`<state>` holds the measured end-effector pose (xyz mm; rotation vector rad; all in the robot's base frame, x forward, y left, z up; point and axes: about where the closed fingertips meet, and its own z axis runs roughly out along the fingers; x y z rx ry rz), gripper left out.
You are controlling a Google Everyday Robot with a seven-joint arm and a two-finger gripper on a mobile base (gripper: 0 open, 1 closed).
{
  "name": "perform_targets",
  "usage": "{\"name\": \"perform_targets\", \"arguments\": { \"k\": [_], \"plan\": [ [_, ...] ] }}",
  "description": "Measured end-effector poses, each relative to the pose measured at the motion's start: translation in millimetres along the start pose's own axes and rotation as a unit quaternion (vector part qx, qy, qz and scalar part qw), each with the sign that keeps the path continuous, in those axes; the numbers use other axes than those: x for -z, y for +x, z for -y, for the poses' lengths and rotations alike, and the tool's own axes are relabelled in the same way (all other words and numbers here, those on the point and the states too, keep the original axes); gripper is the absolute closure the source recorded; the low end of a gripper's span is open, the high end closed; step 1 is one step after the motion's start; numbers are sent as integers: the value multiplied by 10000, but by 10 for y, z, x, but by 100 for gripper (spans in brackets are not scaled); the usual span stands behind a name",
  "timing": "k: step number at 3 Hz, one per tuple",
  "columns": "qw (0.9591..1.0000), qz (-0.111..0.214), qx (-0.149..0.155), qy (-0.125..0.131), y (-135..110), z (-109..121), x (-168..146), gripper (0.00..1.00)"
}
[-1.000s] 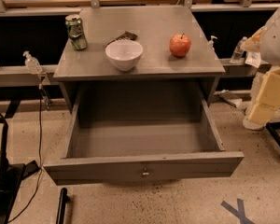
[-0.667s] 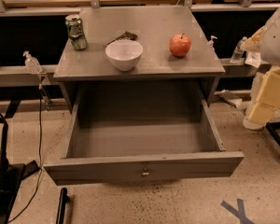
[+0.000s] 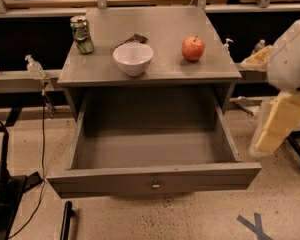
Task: Close top drawer
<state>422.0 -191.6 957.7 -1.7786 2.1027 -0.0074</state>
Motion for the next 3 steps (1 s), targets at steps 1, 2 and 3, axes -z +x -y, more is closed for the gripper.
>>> {"name": "perform_targets", "arguments": {
  "k": [1,2,3],
  "plan": [
    [9991,421,-60,-16,131,-257,-254,0],
    [9991,422,-60,-16,131,-257,-254,0],
    [9984,567,-15,-61,110,-286,-329,0]
  ]
}}
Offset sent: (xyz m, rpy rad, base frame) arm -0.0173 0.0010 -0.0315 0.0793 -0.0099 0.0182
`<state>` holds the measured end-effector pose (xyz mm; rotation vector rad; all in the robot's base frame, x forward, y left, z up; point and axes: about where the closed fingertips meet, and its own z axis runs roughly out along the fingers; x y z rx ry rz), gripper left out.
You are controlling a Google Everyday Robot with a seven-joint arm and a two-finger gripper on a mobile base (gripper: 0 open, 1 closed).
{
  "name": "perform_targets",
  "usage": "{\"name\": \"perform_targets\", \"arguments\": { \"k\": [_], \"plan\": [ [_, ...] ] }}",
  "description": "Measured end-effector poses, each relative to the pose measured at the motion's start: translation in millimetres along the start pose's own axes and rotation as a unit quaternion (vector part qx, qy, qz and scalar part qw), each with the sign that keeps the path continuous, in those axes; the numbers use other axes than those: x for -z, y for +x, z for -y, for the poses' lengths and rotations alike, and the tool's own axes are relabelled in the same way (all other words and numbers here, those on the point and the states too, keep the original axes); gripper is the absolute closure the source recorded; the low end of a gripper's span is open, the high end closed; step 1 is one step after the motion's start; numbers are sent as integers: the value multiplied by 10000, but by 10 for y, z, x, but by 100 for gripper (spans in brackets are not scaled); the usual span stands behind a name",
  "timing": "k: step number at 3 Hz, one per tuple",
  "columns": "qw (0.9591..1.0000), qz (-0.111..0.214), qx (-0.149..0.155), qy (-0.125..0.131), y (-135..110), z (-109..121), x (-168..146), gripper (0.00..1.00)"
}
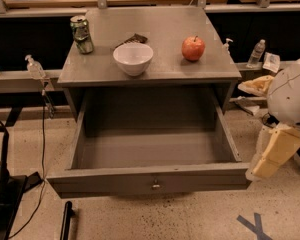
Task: Close top drawer
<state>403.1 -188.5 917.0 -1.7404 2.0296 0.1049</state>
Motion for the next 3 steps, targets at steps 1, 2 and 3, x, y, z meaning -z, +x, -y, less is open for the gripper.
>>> {"name": "perform_targets", "arguments": {
  "k": [1,2,3],
  "plan": [
    [9957,891,6,-272,53,-258,-717,0],
    [9862,1611,68,-372,28,-467,-1486,0],
    [9856,1682,164,-36,21,-306,-1619,0]
  ]
}}
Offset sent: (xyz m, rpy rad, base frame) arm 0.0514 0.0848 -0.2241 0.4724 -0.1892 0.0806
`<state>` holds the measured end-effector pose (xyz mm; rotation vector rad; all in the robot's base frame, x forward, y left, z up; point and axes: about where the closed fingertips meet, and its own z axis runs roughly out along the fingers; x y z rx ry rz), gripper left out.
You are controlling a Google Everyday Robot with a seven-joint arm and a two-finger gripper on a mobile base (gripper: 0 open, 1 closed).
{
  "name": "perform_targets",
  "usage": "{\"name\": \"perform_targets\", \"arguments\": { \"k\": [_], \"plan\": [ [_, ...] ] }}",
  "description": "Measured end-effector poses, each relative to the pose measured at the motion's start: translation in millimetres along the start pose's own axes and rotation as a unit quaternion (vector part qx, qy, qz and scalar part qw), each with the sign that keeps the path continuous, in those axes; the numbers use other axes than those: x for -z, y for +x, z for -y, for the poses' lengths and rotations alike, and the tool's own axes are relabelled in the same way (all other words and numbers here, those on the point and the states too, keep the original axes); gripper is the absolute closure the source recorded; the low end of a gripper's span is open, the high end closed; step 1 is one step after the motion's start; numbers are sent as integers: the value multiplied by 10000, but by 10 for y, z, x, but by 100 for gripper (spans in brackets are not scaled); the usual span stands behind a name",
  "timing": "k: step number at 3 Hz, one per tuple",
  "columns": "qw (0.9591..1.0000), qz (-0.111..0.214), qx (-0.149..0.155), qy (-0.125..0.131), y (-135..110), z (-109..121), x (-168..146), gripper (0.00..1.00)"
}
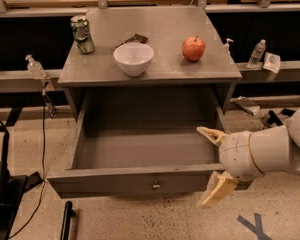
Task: Close top drawer
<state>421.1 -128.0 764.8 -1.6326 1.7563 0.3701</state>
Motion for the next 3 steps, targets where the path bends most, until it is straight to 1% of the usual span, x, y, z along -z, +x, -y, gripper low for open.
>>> {"name": "perform_targets", "arguments": {
  "k": [1,2,3],
  "plan": [
    [10000,-23,-22,-3,-12,-2,23,0],
    [9990,-193,290,281,93,68,-56,0],
    [9926,-458,867,712,468,177,-291,0]
  ]
}}
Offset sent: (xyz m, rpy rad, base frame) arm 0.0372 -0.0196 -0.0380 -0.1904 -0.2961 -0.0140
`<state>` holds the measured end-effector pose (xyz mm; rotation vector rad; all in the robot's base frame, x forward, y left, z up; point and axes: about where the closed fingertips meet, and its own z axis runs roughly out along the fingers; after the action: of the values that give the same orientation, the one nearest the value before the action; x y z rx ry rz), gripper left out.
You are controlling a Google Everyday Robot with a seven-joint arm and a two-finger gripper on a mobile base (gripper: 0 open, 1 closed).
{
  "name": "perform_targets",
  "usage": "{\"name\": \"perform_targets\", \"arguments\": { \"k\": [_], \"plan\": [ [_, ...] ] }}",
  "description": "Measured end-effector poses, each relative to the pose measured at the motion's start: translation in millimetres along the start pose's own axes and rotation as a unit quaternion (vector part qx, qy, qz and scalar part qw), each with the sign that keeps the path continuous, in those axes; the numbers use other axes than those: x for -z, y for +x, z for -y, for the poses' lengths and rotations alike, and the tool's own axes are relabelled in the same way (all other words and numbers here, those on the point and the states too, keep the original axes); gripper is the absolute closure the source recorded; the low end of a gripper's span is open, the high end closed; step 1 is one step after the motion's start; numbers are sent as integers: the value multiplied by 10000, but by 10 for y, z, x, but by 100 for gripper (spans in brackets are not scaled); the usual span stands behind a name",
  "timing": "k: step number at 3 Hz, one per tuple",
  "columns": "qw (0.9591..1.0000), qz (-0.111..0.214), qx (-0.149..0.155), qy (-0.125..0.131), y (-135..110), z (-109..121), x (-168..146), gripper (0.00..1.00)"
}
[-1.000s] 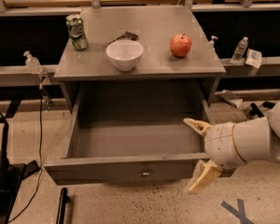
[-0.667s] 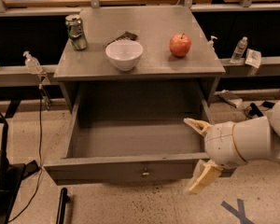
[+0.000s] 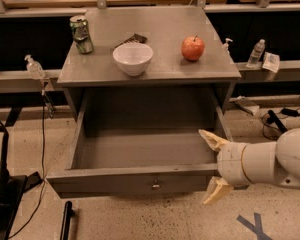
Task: Close top drawer
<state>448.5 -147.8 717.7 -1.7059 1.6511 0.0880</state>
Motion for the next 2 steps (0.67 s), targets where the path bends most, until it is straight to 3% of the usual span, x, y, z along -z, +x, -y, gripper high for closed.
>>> {"name": "perform_targets", "arguments": {
  "k": [1,2],
  "plan": [
    [9987,-203,314,359,367,156,-299,0],
    [9966,-384,398,609,547,317,-486,0]
  ]
}}
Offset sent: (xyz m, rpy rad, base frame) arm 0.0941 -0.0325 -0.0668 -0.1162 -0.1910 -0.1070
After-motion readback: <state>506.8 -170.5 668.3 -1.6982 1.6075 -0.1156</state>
